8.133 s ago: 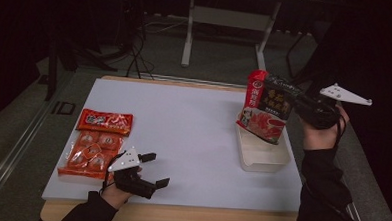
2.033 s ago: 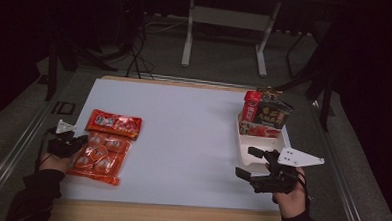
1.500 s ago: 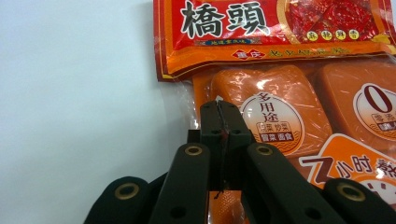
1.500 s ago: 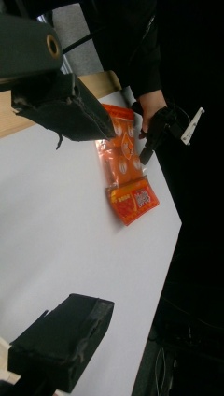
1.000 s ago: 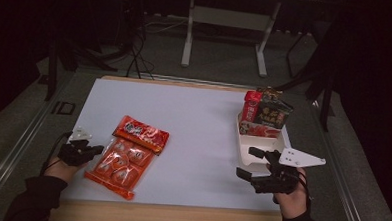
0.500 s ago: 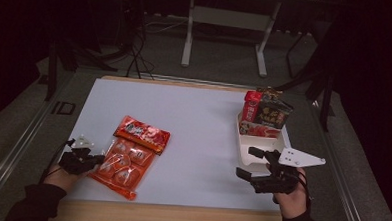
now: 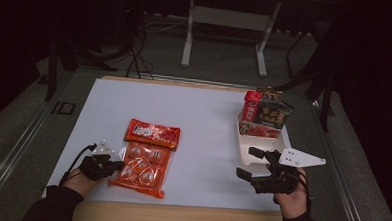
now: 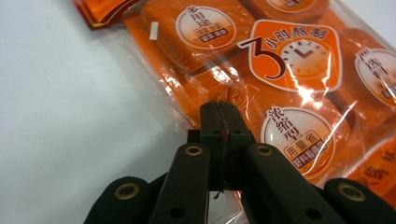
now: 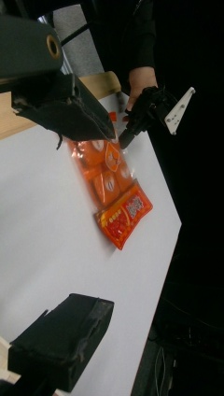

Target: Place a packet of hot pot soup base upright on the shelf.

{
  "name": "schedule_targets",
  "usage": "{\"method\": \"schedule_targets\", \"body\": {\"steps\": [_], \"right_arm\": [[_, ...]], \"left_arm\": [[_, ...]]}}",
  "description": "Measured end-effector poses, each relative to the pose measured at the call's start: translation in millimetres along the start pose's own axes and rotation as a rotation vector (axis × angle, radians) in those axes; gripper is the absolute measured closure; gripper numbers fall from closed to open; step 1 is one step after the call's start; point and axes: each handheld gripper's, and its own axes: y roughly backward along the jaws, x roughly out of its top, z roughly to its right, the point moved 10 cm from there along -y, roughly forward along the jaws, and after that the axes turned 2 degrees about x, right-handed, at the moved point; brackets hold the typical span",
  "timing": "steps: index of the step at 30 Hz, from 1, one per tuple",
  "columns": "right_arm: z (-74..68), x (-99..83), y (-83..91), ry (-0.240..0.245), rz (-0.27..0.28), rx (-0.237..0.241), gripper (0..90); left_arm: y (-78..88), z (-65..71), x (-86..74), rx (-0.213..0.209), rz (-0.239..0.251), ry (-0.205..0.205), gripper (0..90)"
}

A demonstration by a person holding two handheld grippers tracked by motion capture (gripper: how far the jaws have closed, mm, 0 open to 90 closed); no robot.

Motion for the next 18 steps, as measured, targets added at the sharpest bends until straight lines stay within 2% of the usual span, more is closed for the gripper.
{"method": "schedule_targets", "body": {"steps": [3,4,5,8,10,12,16,17,18], "right_arm": [[-0.2,0.6,0.9,-0.003,0.003,0.002,15.2],[-0.2,0.6,0.9,-0.003,0.003,0.002,15.2],[0.0,0.7,1.0,-0.003,0.004,0.000,15.1],[0.1,0.7,1.3,-0.002,0.004,0.000,15.1],[0.0,0.3,1.4,-0.003,0.002,0.001,15.2],[0.0,0.2,1.8,-0.003,0.001,0.000,15.2],[0.1,0.7,2.7,-0.003,0.004,0.000,15.2],[-0.1,1.0,3.0,-0.004,0.006,0.000,15.2],[0.0,1.2,3.9,-0.003,0.006,-0.001,15.2]], "left_arm": [[-5.2,12.0,5.1,-0.024,0.001,-0.016,90.0],[-5.2,12.0,5.1,-0.024,0.001,-0.016,90.0],[-8.5,20.1,8.0,-0.047,0.001,-0.030,90.0],[-12.7,32.6,11.9,-0.078,0.005,-0.051,90.0],[-15.0,38.1,14.4,-0.081,0.004,-0.066,90.0],[-16.1,38.9,16.8,-0.078,0.008,-0.072,90.0],[-17.6,31.9,21.5,-0.057,0.016,-0.050,90.0],[-18.9,24.6,24.7,-0.028,0.022,-0.038,90.0],[-19.2,21.1,27.2,-0.026,0.032,-0.016,90.0]]}}
